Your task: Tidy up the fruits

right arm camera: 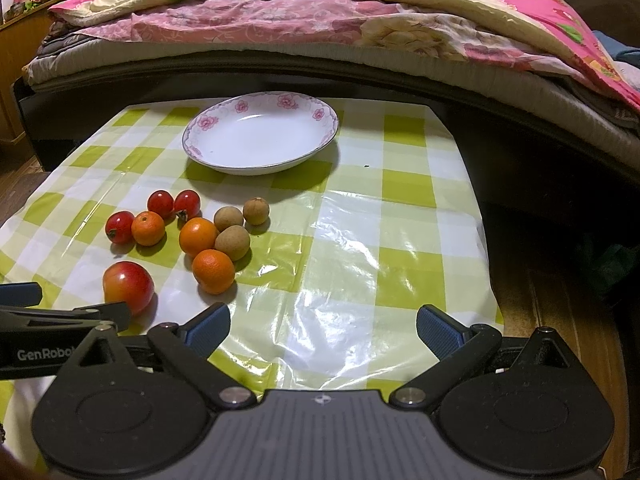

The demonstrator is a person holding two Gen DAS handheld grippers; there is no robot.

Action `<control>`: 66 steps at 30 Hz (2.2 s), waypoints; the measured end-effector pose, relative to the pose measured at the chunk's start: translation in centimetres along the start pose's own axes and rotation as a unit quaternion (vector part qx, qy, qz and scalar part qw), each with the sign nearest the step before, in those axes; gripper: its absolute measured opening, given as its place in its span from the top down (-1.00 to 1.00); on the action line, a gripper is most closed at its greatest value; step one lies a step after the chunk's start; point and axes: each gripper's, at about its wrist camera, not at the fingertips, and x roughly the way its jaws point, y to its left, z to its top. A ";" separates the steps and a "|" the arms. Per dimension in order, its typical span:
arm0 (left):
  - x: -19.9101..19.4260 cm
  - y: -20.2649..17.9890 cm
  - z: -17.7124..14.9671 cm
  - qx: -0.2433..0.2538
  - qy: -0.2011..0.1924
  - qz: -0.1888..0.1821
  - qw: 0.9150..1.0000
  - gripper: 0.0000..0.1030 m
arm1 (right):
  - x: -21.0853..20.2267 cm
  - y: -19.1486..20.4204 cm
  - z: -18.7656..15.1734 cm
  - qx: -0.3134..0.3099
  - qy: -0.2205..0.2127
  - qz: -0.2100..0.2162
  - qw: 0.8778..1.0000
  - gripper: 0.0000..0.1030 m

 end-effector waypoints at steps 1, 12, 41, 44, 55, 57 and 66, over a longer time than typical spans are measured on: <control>0.0 0.0 0.0 0.000 0.000 0.000 1.000 -0.92 | 0.0 0.0 0.0 0.000 0.000 0.000 1.000 -0.98; 0.0 0.0 0.0 0.000 0.001 0.000 1.000 -0.89 | 0.0 0.1 0.0 0.001 0.002 0.001 1.000 -0.95; 2.4 -0.7 1.2 0.045 -0.013 -0.003 0.999 -0.82 | 0.4 -0.2 1.5 -0.029 0.001 0.047 0.998 -0.70; 3.0 -0.9 1.1 0.050 -0.003 -0.010 0.999 -0.53 | 0.9 0.1 1.9 -0.035 0.006 0.063 0.997 -0.59; 3.9 -0.1 1.6 0.032 0.001 -0.022 0.999 -0.13 | 2.4 1.5 2.6 -0.040 0.024 0.130 0.990 -0.29; 4.0 0.2 1.8 0.031 0.002 -0.022 0.999 -0.12 | 2.6 1.7 2.8 -0.041 0.025 0.135 0.990 -0.21; 4.1 0.3 1.9 0.049 0.000 -0.014 0.999 -0.26 | 5.4 2.8 3.2 -0.052 0.058 0.173 0.982 0.20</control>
